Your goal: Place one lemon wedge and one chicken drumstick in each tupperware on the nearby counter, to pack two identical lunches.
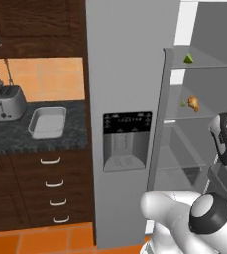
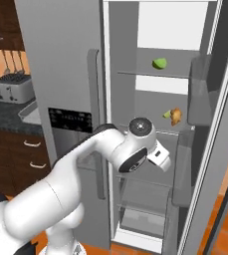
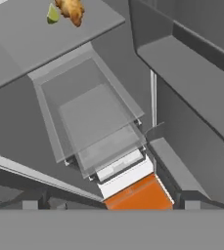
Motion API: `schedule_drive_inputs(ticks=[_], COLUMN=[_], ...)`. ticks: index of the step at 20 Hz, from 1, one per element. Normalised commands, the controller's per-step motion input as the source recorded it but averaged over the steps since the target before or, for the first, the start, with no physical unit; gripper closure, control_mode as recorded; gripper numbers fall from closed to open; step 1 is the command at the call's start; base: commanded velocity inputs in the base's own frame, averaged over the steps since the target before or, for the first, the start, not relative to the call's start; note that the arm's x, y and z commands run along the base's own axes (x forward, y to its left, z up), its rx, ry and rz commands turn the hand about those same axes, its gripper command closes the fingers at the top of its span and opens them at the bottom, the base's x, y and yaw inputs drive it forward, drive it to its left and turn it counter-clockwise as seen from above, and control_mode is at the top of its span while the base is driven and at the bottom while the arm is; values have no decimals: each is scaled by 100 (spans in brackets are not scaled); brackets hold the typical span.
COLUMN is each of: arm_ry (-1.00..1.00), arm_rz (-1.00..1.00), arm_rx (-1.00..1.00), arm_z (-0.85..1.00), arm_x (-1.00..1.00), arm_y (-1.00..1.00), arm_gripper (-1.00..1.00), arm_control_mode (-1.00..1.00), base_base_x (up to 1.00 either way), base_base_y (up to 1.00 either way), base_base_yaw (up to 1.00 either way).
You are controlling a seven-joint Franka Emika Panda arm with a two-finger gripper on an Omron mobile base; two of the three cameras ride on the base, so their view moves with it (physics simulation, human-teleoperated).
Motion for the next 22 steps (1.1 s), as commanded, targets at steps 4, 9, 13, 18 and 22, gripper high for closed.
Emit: schedule_drive_inputs(ticks=[4,9,13,18,22], arm_ry=[0,0,-7,-11,0], arm_rz=[0,0,2,0,0], arm_rx=[0,0,-1,-14,-26], arm_z=[0,0,3,4,0], arm_x=[0,0,30,67,66], arm_y=[0,0,0,4,0], arm_gripper=[-100,-100,-100,-100,-100], arm_control_mode=[100,100,-100,-100,-100], base_base_x=[41,39,9,0,0], base_base_y=[0,-7,0,0,0], base_base_yaw=[0,0,0,0,0])
